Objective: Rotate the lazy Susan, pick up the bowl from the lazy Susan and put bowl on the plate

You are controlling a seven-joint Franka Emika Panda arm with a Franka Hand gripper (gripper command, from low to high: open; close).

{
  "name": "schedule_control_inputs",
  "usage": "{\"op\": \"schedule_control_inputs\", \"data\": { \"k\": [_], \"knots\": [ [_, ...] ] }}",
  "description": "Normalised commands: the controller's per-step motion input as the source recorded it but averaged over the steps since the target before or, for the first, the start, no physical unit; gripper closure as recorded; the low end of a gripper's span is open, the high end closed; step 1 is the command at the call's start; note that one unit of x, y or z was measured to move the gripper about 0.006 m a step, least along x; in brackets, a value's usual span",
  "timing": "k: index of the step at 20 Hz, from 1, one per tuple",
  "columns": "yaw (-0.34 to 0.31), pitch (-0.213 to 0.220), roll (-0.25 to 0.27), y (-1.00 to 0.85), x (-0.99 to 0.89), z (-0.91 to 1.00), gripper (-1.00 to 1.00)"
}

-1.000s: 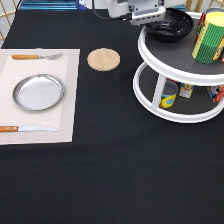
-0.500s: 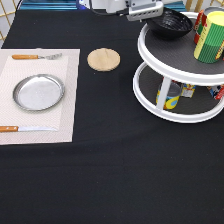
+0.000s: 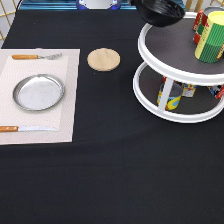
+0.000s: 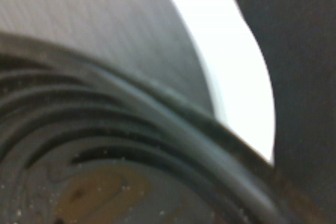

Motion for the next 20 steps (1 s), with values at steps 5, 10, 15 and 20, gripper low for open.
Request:
{"op": "schedule_control_inputs", "data": {
  "k": [5, 10, 15, 20],
  "knots": [
    [-0.219, -0.147, 0.0, -0.36, 0.21, -0.05, 1.0],
    [-0.225, -0.202, 0.0, -0.36, 0.19, -0.17, 1.0],
    [-0.15, -0.115, 0.005, -0.59, 0.17, 0.0, 1.0],
    [-0.145, -0.024, 0.028, -0.6, 0.04, 0.06, 1.0]
  ]
}}
